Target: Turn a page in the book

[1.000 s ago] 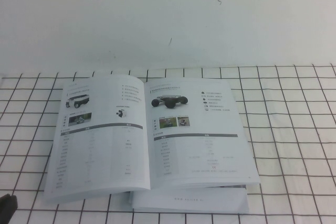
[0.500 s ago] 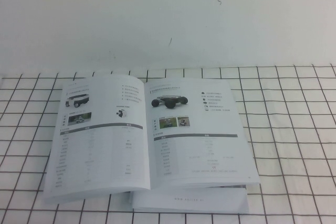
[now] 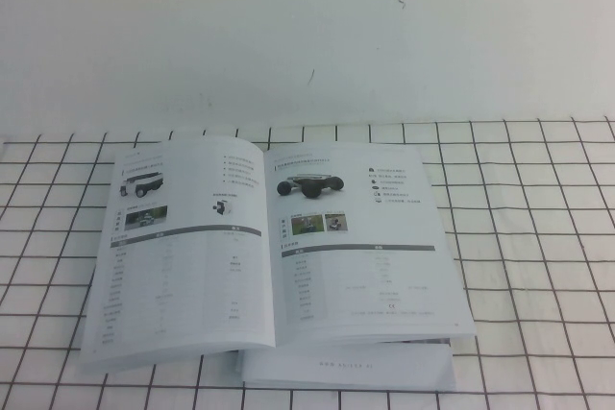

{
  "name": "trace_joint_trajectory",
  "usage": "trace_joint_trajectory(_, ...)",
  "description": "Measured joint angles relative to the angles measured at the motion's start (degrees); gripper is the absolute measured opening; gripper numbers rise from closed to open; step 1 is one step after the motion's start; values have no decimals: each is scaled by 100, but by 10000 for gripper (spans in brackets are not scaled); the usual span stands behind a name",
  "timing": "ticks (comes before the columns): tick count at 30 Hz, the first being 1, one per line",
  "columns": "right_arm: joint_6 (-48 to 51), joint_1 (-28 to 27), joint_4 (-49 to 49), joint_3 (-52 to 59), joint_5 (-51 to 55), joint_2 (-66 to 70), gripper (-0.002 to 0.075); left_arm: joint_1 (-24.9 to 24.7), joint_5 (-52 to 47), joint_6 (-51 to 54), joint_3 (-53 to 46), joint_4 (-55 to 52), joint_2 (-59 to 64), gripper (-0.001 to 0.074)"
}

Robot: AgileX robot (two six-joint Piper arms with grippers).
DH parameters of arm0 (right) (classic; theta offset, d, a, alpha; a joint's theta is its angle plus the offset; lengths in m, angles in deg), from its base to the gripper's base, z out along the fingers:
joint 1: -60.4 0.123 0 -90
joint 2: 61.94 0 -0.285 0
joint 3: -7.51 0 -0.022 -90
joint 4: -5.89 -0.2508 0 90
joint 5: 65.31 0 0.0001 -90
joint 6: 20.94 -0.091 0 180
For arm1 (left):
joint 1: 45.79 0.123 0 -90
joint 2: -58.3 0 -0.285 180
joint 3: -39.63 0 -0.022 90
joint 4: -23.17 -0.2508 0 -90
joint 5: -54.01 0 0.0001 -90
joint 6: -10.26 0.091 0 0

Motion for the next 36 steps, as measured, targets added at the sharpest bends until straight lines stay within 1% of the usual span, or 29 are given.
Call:
trace_joint_trajectory(6, 0, 0, 0, 0, 0, 0, 1, -26, 0, 102, 0, 35, 0, -2)
trace_joint_trajectory(16, 3, 0, 0, 0, 13, 0, 1, -26, 0, -318, -5, 113, 0, -2)
trace_joint_trajectory(36, 3, 0, 0, 0, 35, 0, 1, -26, 3, -384, -5, 139, 0, -2)
